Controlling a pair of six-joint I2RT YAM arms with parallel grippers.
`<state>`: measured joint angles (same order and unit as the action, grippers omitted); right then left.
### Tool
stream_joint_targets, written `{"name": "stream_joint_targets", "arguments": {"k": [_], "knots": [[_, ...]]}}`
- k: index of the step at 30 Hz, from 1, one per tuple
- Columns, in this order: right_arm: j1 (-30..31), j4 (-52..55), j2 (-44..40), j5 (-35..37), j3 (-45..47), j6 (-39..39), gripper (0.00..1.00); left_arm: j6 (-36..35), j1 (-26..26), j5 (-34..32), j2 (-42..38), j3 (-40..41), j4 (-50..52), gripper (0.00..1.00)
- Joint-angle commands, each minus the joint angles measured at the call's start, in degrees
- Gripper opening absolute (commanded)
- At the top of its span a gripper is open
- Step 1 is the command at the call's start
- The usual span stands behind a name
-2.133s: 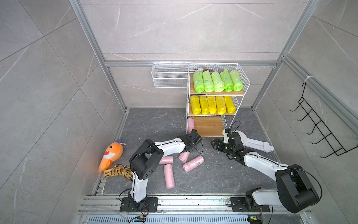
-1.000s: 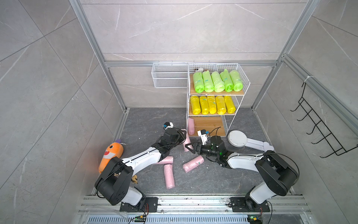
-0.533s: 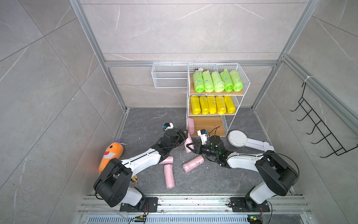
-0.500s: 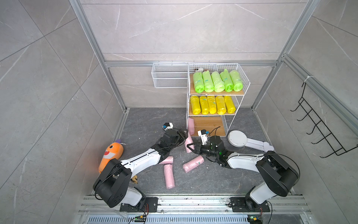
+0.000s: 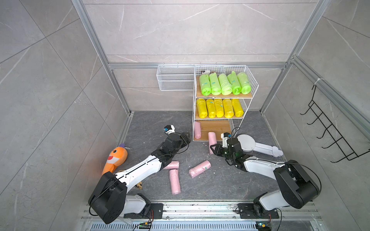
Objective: Sort the rolls of trash bags by color and place them on the shelf
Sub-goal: Pick up the roll of trash bags from the center of the board, then place the roll of trash bags on the shelf.
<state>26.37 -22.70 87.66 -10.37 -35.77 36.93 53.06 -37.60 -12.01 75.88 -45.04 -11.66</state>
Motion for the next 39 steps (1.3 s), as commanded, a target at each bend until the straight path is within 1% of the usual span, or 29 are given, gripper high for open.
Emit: {"name": "stream_joint_targets", "arguments": {"k": [1, 7, 13, 27, 33, 39], "knots": [[-0.18, -1.63, 3.6, 2.96, -4.59, -2.55, 0.37, -2.19, 0.18, -0.17, -0.64, 0.37, 0.14, 0.84], [-0.62, -4.21, 10.53, 4.97, -9.59, -1.91, 0.37, -2.36, 0.18, 0.49, -0.42, 0.49, 0.23, 0.83], [-0.88, -6.69, 16.96, 5.12, -14.66, 0.42, 0.37, -2.71, 0.21, 1.06, -0.2, 0.5, 0.41, 0.84], [-1.85, -3.17, 26.25, 4.66, -26.83, 2.49, 0.38, -3.17, 0.33, 0.85, -1.06, 1.17, 1.31, 0.84], [-1.92, -2.49, 29.76, 3.87, -30.68, 3.51, 0.42, -3.44, 0.25, 1.2, -0.81, 0.88, 1.55, 0.84], [-1.98, -1.99, 30.32, 3.16, -31.31, 3.72, 0.57, -3.64, 0.26, 1.2, -1.34, 1.56, 1.99, 0.84]]}}
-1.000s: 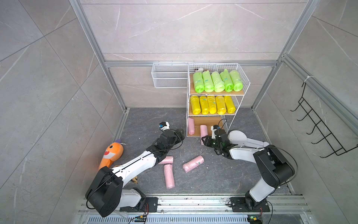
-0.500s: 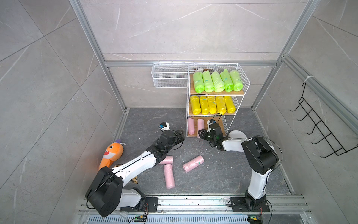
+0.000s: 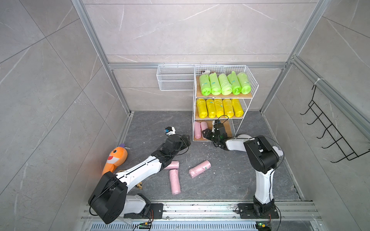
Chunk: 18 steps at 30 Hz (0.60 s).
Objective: Sort the rolls of trash bags by color and place them on the shelf
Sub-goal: Place the roll of trash bags on the shelf.
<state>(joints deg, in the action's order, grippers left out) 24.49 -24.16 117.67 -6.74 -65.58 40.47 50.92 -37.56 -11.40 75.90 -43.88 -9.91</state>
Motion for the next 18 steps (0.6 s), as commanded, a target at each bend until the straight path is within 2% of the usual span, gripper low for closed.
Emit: {"name": "stream_joint_targets", "arguments": {"k": [1, 14, 18], "knots": [[-0.06, -0.58, -0.08, -0.3, -1.21, 0.08, 0.58, -1.46, 0.23, 0.59, -1.37, 0.58, 0.27, 0.84], [-0.49, 0.08, -7.82, 2.25, 4.3, -1.4, 0.7, -2.36, 0.22, 2.67, -0.75, 0.91, 0.69, 0.84], [-0.5, 0.08, -12.69, 3.65, 8.11, -2.33, 0.74, -6.12, -0.31, 5.71, -0.43, 0.9, 0.76, 0.84]]}}
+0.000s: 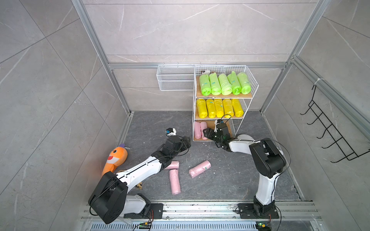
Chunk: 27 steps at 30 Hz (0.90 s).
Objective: Sort the rolls of trash bags by color and place them on the shelf
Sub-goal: Place the roll of trash bags on the shelf.
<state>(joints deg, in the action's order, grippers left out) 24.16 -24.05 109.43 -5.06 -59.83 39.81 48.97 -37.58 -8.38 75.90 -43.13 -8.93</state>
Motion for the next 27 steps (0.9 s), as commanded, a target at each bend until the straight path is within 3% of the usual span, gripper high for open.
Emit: {"name": "stream_joint_targets", "arguments": {"k": [1, 5, 16, 27], "knots": [[-0.17, 0.23, -5.8, 2.11, 3.32, -1.92, 0.74, -5.59, -0.61, 3.72, -0.09, -0.02, -0.13, 0.83], [-0.18, 0.87, -11.93, 2.99, 8.72, -2.28, 0.76, -12.44, -4.06, 6.23, 2.19, -1.1, 1.13, 0.83], [-1.47, 19.68, -29.7, 2.9, 14.37, -10.81, 0.81, -29.94, -17.64, -3.32, 15.35, -13.29, 16.15, 0.82], [-7.04, 26.64, -35.84, -2.12, 18.26, -13.37, 0.83, -37.62, -20.77, -6.73, 28.09, -24.09, 27.97, 0.84]]}}
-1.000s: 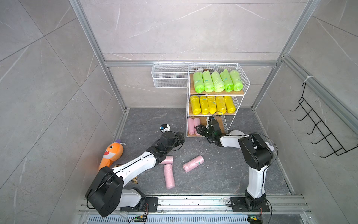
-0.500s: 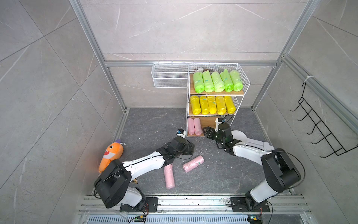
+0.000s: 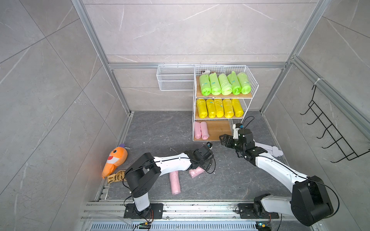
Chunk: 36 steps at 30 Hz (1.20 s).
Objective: Sort the rolls of trash bags by color and place them on the shelf
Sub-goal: Pick up the roll of trash bags from the center of the board.
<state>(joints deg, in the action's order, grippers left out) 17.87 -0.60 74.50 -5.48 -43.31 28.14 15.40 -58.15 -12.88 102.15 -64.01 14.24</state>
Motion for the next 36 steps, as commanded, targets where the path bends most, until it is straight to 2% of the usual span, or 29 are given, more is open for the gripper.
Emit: {"name": "stream_joint_targets", "arguments": {"k": [1, 12, 15, 22, 25, 29, 32, 36], "knots": [[-0.97, 2.9, -0.98, -1.88, 2.26, -1.4, 0.83, -4.49, -0.34, -2.21, 2.68, -4.04, 5.36, 0.85], [-3.1, 1.22, -3.67, -2.68, 7.62, 0.69, 0.83, -6.82, -0.65, 2.49, 8.48, -10.15, 9.44, 0.83], [-3.51, 0.8, -3.15, -3.29, 7.63, 0.82, 0.84, -4.85, -0.65, 3.74, 10.06, -11.55, 11.86, 0.77], [-3.79, -0.71, -1.6, -4.98, 7.67, 1.83, 0.84, 1.04, -0.53, 5.05, 8.22, -10.46, 11.51, 0.51], [-3.84, 0.26, -2.04, -5.86, 7.06, 0.6, 0.84, 3.8, 0.2, 3.71, 5.83, -9.23, 9.03, 0.42], [-3.79, 2.7, -5.56, -8.49, 6.54, -1.37, 0.84, 10.05, 4.34, 4.75, 0.04, -6.3, 3.6, 0.37], [-3.59, -0.66, -8.21, -15.34, 7.98, -0.02, 0.83, 16.85, 8.94, 6.7, -6.7, -1.36, -4.24, 0.36], [-2.66, -9.66, -9.3, -24.64, 10.9, 6.45, 0.83, 26.88, 14.3, 7.8, -15.12, 5.07, -15.45, 0.35]]}}
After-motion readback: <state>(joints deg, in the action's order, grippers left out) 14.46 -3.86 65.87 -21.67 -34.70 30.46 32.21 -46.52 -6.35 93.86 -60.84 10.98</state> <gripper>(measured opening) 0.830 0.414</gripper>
